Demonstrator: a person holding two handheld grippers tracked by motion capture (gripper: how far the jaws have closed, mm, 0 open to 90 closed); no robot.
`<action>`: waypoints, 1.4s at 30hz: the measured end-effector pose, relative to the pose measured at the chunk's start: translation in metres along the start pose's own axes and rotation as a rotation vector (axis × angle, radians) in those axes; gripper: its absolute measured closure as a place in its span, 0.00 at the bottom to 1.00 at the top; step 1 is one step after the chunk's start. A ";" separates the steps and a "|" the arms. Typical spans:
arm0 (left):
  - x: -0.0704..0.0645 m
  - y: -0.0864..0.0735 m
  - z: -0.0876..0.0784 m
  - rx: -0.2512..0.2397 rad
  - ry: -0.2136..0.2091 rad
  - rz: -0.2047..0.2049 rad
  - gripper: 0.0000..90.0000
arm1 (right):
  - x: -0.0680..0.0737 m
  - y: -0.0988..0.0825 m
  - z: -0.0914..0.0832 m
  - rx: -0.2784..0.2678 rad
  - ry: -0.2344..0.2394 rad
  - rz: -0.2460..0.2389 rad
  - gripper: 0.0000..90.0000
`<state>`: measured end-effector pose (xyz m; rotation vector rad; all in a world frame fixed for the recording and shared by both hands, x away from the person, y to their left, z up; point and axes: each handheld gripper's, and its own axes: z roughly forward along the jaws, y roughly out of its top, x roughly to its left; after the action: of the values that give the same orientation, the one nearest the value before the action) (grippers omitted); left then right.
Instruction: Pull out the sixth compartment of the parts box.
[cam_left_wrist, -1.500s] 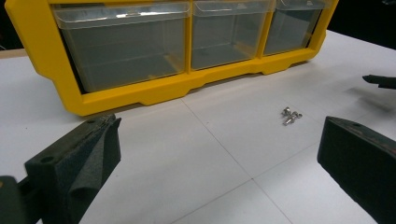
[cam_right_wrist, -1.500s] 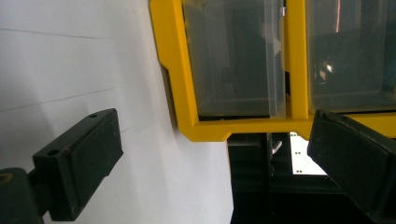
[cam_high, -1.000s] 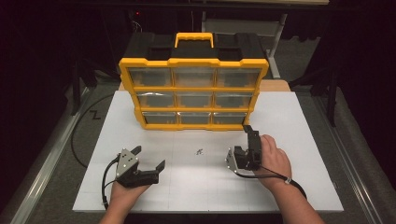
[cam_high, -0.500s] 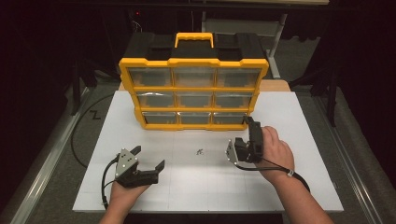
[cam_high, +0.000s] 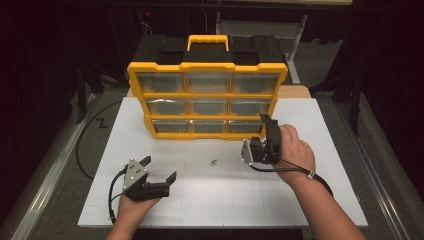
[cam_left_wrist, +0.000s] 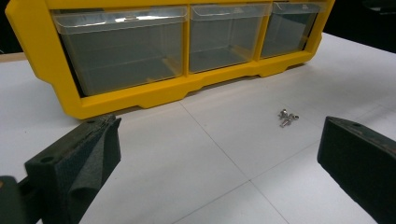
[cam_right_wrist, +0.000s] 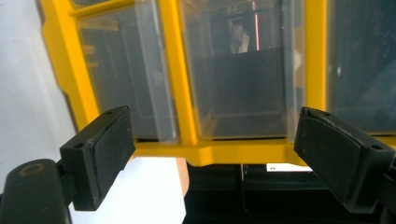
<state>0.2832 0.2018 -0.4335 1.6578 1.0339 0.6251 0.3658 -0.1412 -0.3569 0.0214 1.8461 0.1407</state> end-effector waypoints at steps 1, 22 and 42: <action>0.000 0.000 0.000 0.001 -0.001 -0.001 0.00 | -0.002 0.001 0.001 -0.004 -0.006 -0.003 0.15; 0.001 0.002 -0.002 -0.001 0.007 0.003 0.00 | -0.029 0.019 0.024 0.010 -0.036 -0.020 0.36; 0.003 0.002 -0.003 -0.005 0.004 -0.003 0.00 | -0.038 0.037 0.034 0.047 -0.050 -0.021 0.62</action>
<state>0.2831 0.2057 -0.4314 1.6516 1.0368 0.6290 0.4072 -0.1052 -0.3264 0.0377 1.7987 0.0810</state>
